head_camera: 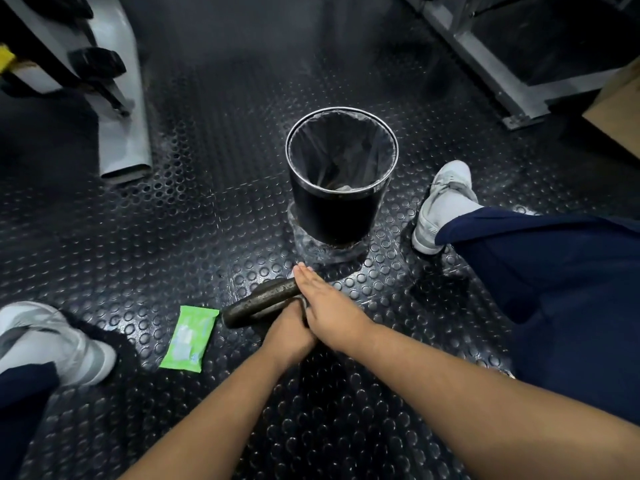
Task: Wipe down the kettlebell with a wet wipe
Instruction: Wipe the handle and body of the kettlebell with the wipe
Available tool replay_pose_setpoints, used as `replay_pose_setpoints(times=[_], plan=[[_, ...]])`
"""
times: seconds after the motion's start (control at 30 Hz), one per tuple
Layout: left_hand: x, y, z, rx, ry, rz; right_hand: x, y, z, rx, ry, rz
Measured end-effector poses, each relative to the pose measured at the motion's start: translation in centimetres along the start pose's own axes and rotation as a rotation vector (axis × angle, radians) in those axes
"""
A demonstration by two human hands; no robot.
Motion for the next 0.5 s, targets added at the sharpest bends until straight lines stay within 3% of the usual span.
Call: replay_pose_setpoints(times=[0.17,0.27,0.4,0.5], plan=[[1.7,1.5,2.7,-0.106,0.022,0.051,0.1,-0.2,0.0,0.001,0.0,0.006],[1.5,1.7,1.8,-0.061,-0.009,0.075,0.1,-0.1,0.0,0.012,-0.005,0.007],[1.2,0.5,-0.3,0.062,-0.058,-0.331,0.5,-0.4,0.3,0.025,-0.005,0.0],[-0.1,-0.5,-0.4,0.057,0.007,-0.253,0.8,-0.6,0.5,0.011,-0.001,0.005]])
Point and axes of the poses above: each hand's wrist, its own z-axis away from the middle knuckle, its own y-axis out of the palm, x = y × z, the point moved 6 cm from there along -z, towards the middle knuckle, and after that the axes turned 10 degrees about -z, right-handed, at the moved point
